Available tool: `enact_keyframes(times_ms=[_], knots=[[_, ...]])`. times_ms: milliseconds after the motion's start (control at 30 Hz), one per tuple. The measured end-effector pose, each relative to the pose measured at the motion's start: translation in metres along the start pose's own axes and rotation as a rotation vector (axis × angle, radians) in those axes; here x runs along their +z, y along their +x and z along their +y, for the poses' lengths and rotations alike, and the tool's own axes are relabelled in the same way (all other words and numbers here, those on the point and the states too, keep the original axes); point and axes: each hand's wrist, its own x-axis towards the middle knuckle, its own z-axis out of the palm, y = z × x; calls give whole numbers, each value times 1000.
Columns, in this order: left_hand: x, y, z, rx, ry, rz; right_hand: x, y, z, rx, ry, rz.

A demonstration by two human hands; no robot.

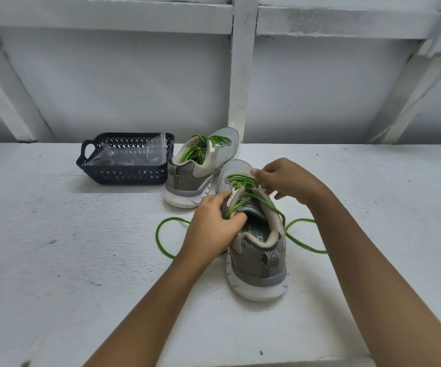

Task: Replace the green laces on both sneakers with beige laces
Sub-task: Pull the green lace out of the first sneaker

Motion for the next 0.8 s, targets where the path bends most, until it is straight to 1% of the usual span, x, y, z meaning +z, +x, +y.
enact_keyframes(times_ms=[33, 100, 167, 267, 333, 400, 467, 567, 633, 700, 800], knots=[[0, 0, 0, 0, -4, 1, -2, -3, 2, -4, -30, -30], [1, 0, 0, 1, -15, 2, -4, -7, 3, -35, -49, -36], [2, 0, 1, -3, -22, 3, -4, -9, 3, -48, -6, -12], [3, 0, 0, -18, -12, 4, -5, -6, -1, 24, 92, 48], [2, 0, 0, -25, -5, 3, -2, -2, -2, 34, 158, 105], [2, 0, -1, -24, 0, 1, 1, -1, -1, 35, 189, 127], [2, -1, -2, -23, -2, 4, -2, -5, 3, 38, 208, 74], [3, -1, -2, -25, -18, 9, -8, -14, 9, -5, 121, -59], [3, 0, -2, -23, -17, 8, -8, -16, 13, -28, 104, -41], [3, -1, -3, -18, -21, 6, -8, -14, 14, 2, 227, 43], [4, 0, -4, -12, -41, 12, -14, -12, 16, 101, 584, 167]])
